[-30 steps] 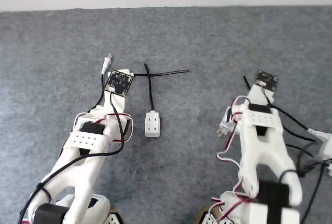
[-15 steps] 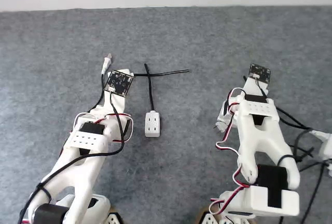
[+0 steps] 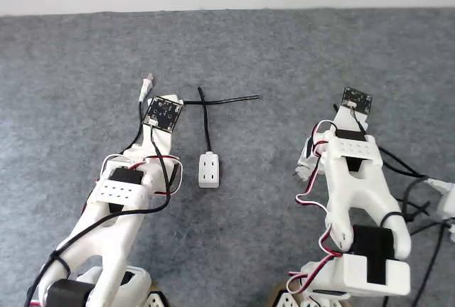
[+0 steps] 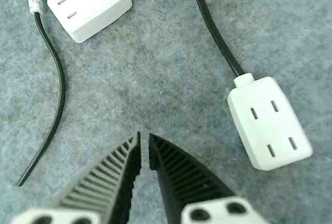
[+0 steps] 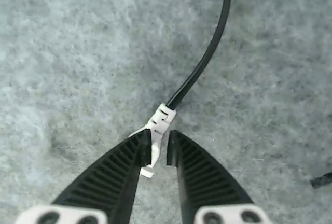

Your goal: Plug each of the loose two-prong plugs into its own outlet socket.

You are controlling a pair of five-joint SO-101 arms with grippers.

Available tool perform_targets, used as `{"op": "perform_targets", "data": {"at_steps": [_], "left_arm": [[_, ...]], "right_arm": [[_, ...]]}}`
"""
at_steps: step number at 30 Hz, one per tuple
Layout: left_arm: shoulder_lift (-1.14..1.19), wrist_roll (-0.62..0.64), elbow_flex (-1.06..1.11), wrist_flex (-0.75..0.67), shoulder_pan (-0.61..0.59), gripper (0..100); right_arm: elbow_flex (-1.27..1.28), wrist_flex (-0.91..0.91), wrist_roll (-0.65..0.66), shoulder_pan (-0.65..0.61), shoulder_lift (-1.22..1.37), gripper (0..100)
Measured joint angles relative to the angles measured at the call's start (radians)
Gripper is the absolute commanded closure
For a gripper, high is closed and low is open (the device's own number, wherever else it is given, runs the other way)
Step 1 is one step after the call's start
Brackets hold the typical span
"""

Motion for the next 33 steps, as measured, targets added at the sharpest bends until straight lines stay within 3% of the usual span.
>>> {"op": "perform_targets", "data": {"at_steps": [33], "left_arm": [[0.0,0.0,0.0,0.0,0.0,97]], "right_arm": [[0.0,-0.061,-0.035,0.018,0.02,92.5]]}}
